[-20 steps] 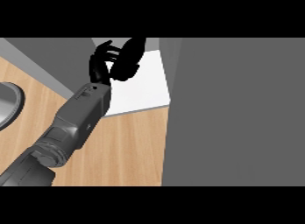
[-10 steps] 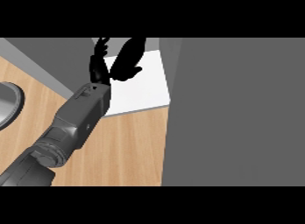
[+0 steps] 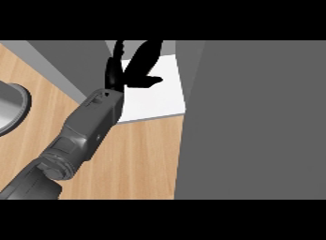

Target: Pick up the wine, place it into the cabinet and close the cabinet

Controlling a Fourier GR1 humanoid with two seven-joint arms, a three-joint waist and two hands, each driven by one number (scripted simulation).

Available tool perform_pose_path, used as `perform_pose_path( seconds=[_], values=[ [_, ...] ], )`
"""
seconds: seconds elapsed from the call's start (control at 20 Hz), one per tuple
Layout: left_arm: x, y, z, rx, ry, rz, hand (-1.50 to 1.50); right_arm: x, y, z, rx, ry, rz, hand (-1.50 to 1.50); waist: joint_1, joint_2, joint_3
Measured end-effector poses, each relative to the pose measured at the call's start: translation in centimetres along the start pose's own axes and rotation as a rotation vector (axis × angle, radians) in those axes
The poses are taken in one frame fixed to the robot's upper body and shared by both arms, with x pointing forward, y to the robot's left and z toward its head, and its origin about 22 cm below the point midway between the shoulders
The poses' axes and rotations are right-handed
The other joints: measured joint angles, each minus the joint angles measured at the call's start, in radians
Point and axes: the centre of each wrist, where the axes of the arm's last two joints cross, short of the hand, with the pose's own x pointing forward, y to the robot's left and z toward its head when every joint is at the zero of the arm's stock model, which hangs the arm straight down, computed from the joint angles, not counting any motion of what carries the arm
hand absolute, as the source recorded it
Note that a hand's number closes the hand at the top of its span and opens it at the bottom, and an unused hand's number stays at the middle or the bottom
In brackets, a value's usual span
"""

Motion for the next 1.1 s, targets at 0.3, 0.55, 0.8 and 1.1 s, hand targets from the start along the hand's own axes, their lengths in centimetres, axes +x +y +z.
perform_pose_path(
  seconds=[0.3,0.55,0.8,1.1],
  values=[
    [1.3,-1.3,0.1,-0.172,-0.112,0.224,-1.5,0.0,0.0,0.1,-0.02,0.017,-0.01,-1.5,0.033,-0.017,0.002],
    [2.4,-2.7,0.6,-0.267,-0.181,0.411,-1.5,0.0,-0.3,0.4,-0.054,0.04,-0.006,-1.5,0.072,-0.035,0.006],
    [3.1,-3.8,1.0,-0.347,-0.192,0.498,-1.5,0.5,-0.8,0.5,-0.09,0.047,0.011,-1.5,0.107,-0.049,0.009],
    [3.9,-4.6,2.0,-0.397,-0.226,0.504,-1.5,0.9,-0.6,0.5,-0.103,0.076,0.013,-1.5,0.141,-0.065,0.011]
  ],
)
